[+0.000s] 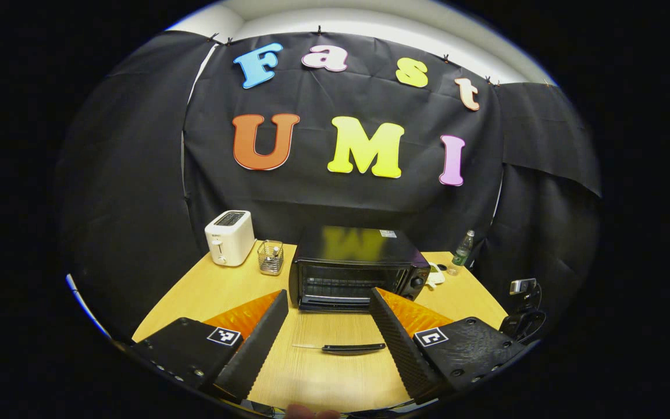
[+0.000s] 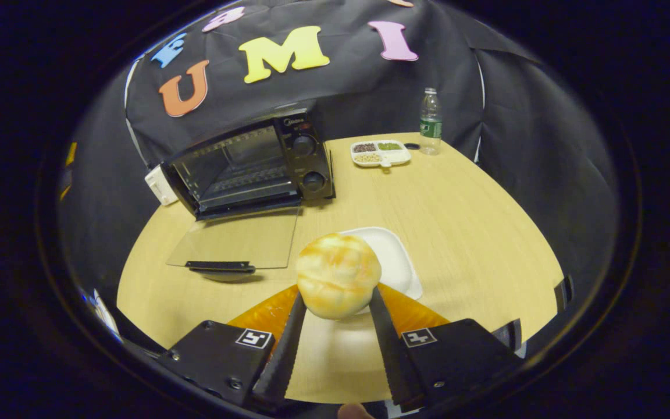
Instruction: Open the electric oven with the left hand, put the food in, and close the electric oven.
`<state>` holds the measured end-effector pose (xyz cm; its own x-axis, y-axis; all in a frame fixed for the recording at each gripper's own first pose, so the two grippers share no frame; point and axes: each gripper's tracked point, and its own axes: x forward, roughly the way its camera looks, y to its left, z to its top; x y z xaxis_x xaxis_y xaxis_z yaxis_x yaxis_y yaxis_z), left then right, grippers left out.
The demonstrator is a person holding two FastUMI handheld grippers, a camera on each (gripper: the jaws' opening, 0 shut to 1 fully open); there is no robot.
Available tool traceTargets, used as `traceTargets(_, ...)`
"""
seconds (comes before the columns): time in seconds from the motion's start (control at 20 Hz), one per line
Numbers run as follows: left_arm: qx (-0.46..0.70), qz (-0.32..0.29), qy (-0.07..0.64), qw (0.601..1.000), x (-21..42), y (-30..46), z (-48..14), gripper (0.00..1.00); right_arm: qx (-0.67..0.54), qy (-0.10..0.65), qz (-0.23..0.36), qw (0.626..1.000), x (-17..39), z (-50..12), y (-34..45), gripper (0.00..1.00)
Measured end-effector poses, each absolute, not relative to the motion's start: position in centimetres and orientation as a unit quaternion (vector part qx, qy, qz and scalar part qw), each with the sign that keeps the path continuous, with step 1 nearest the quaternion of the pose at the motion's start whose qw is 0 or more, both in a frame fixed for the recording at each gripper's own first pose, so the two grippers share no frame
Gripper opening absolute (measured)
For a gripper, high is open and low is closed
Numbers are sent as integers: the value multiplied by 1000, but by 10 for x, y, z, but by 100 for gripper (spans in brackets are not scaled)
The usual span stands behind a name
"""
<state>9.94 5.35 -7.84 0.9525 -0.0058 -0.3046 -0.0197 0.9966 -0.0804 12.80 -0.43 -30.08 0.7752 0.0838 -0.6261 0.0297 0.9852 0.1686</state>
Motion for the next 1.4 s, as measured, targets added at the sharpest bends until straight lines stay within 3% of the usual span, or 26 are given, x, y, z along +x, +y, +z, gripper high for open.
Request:
traceTargets(0.3, -23, -5, 167, 986, 73, 104, -92, 93, 129, 278, 11, 952, 179, -265, 75, 67)
traceTargets(0.65, -9, 43, 185, 982, 46, 173, -108, 93, 174, 248, -4, 953, 285, -266, 147, 66)
traceTargets(1.25, -8, 79, 246, 966, 23, 226, -145, 93, 256, 212, -97, 938, 397, -301, 161, 66)
traceTargets(1.4, 1, 70, 245, 967, 23, 227, -145, 93, 250, 208, -103, 940, 409, -304, 160, 74)
